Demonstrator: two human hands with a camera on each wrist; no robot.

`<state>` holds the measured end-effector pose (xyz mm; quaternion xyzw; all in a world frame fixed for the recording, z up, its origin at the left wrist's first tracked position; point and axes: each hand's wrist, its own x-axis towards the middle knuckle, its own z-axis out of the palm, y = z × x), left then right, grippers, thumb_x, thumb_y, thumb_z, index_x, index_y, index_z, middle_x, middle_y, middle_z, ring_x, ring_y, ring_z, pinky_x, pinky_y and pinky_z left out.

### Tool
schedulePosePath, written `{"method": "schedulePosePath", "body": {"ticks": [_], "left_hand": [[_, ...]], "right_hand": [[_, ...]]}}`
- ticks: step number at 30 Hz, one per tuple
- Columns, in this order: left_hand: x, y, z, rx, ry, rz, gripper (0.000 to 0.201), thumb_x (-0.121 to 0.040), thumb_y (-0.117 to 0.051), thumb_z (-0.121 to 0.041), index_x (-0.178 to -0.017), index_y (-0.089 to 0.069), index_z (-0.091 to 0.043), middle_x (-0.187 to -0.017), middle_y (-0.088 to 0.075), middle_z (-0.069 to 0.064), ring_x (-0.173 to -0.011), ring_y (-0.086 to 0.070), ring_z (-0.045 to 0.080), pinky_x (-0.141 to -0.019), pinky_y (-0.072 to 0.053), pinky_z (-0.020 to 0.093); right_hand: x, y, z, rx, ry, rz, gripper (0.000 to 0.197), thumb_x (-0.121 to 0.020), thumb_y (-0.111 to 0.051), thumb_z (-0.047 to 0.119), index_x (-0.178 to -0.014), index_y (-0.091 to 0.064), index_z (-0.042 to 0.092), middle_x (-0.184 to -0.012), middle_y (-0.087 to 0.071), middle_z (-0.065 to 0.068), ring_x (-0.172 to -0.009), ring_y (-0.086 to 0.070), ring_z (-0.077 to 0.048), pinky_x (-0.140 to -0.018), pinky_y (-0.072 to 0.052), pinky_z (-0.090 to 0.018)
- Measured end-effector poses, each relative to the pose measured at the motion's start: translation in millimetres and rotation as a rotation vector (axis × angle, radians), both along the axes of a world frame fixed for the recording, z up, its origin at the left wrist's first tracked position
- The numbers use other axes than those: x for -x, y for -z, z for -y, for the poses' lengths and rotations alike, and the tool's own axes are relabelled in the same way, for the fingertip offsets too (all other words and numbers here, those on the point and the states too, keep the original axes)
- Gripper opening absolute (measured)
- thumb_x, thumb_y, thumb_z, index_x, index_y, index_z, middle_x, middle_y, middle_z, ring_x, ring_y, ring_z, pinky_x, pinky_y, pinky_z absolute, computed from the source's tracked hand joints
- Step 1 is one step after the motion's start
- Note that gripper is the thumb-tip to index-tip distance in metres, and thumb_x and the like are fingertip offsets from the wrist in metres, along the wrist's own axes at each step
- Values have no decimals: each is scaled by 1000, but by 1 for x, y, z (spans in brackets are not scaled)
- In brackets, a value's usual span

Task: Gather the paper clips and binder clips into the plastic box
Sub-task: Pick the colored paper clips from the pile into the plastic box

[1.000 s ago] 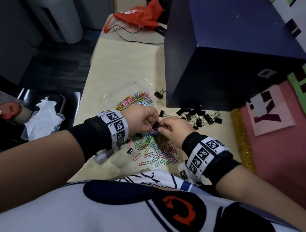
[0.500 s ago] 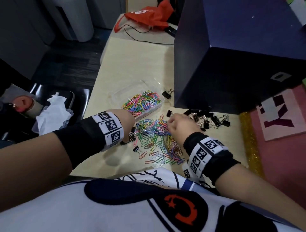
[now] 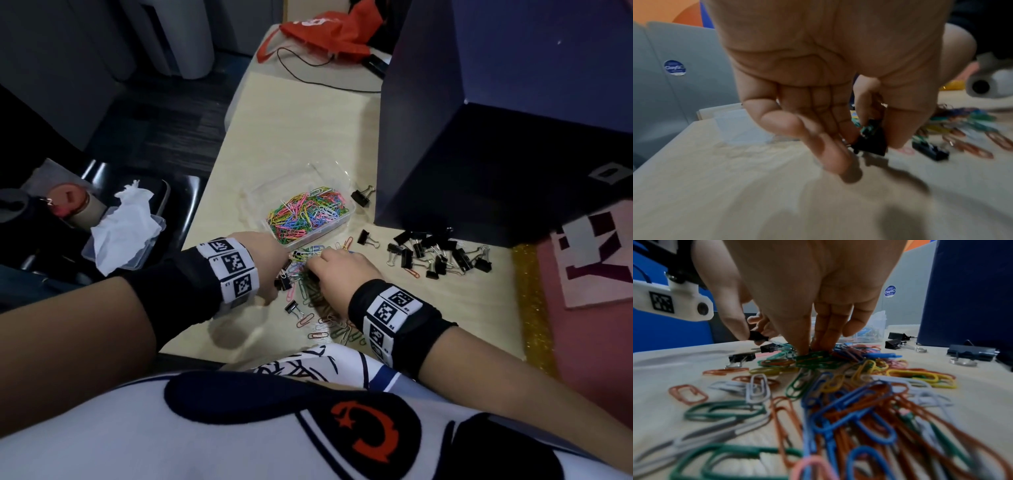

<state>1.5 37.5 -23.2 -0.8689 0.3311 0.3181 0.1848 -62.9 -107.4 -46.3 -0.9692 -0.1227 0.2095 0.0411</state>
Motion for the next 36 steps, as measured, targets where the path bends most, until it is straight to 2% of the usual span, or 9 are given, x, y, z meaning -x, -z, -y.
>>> {"method": "schedulePosePath", "body": {"ticks": [8, 12, 15, 18, 22, 25, 29, 33, 36], "left_hand": [[-17, -16, 6, 176, -47, -21, 28, -84, -58, -39, -97, -65, -15, -79, -56, 0, -75, -51, 23, -64, -41, 28], [-21, -19, 12, 227, -42, 0, 25, -88, -54, -35, -100, -63, -15, -83, -58, 2, -76, -51, 23, -64, -39, 28], [-21, -20, 19, 321, -32, -2, 21, -89, -56, -35, -98, -61, -17, -86, -62, 1, -81, -55, 23, -66, -39, 27], [-24, -20, 26, 478, -43, -82, 16, -90, -58, -32, -102, -63, -23, -92, -64, -1, -92, -59, 22, -76, -46, 30], [-24, -18, 38, 613, -21, -53, 23, -89, -62, -30, -109, -66, -21, -102, -60, 3, -98, -56, 21, -83, -43, 31], [-24, -13, 44, 675, -26, -55, 22, -88, -63, -30, -108, -66, -22, -92, -58, -5, -94, -57, 18, -79, -41, 27], [-19, -7, 52, 757, -83, -56, 17, -86, -65, -29, -102, -66, -23, -85, -63, -10, -78, -53, 9, -69, -35, 22], [-20, -6, 52, 768, -222, -61, 19, -85, -67, -33, -100, -62, -22, -80, -61, -12, -79, -57, 10, -75, -45, 25], [-20, -8, 47, 495, -135, -43, 18, -90, -57, -35, -94, -65, -19, -85, -66, -5, -84, -61, 16, -73, -45, 26]], "right_hand": [[0, -2, 10, -58, 1, 74, 28, -92, -50, 21, -120, -52, 17, -116, -48, -7, -112, -45, -29, -89, -37, -36], [6, -7, 19, -235, 160, 119, 20, -90, -56, 29, -108, -57, 20, -112, -53, -1, -111, -46, -23, -94, -38, -36], [10, -11, 29, -365, 331, 120, 13, -89, -57, 24, -101, -56, 21, -103, -60, 2, -98, -54, -19, -88, -43, -32], [13, -9, 42, -467, 477, 133, 17, -88, -62, 26, -105, -57, 25, -92, -64, 6, -82, -57, -13, -77, -47, -28], [13, -11, 51, -540, 515, 132, 42, -88, -65, 25, -128, -54, 32, -81, -62, 13, -77, -57, -9, -76, -44, -23], [12, -12, 53, -553, 505, 104, 43, -88, -64, 26, -130, -56, 33, -76, -60, 13, -75, -55, -8, -71, -40, -21], [12, -13, 58, -522, 534, 130, 23, -89, -63, 28, -111, -66, 26, -68, -55, 12, -68, -51, -8, -63, -40, -23], [12, -13, 65, -428, 642, 157, 29, -91, -59, 31, -118, -62, 21, -88, -63, 8, -87, -60, -15, -77, -45, -26], [12, -17, 79, -361, 821, 223, 37, -95, -52, 31, -129, -54, 18, -109, -66, 0, -101, -61, -21, -85, -46, -28]]}}
